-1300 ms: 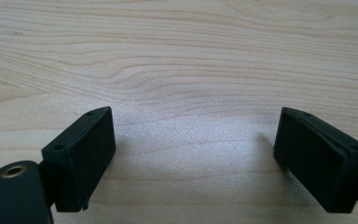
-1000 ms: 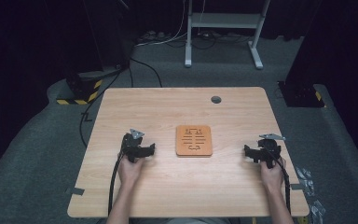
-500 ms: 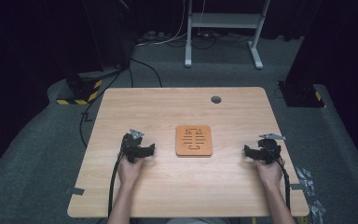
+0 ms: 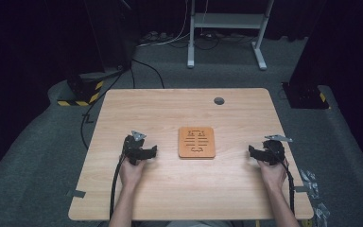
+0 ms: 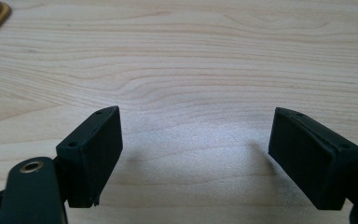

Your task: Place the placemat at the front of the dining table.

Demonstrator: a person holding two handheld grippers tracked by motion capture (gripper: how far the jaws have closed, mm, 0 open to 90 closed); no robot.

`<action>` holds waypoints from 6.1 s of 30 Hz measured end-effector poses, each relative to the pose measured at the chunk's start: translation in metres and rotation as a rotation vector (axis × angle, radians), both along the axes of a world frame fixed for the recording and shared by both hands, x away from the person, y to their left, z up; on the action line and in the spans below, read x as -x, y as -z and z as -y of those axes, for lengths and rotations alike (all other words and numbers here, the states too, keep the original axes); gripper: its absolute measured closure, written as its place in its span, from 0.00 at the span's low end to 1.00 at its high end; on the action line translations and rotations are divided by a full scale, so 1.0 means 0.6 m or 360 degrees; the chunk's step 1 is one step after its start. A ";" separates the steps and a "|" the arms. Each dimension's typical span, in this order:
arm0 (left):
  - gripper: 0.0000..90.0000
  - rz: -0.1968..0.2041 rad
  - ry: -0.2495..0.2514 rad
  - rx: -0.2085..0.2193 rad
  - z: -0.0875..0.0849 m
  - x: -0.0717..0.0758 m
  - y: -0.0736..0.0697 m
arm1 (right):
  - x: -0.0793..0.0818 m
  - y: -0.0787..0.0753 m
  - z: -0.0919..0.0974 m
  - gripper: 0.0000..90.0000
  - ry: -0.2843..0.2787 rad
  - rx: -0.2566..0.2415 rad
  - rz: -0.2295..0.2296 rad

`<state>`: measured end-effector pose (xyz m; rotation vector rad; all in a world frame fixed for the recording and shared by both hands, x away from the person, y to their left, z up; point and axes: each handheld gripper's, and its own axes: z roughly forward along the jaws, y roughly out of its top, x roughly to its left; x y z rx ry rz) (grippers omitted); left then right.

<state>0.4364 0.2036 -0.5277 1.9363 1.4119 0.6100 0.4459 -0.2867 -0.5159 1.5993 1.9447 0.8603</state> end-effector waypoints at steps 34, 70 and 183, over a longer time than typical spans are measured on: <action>0.21 0.0003 -0.0001 0.0009 -0.001 -0.001 0.000 | -0.013 -0.045 -0.106 0.23 -0.0200 -0.0026 0.0056; 0.23 0.0007 0.0005 0.0007 -0.003 -0.004 0.000 | -0.062 -0.040 -0.198 0.25 -0.0279 0.0010 -0.0003; 0.18 -0.0002 0.0001 -0.0011 0.000 0.000 0.000 | -0.042 0.002 -0.162 0.23 -0.0236 -0.0002 -0.0037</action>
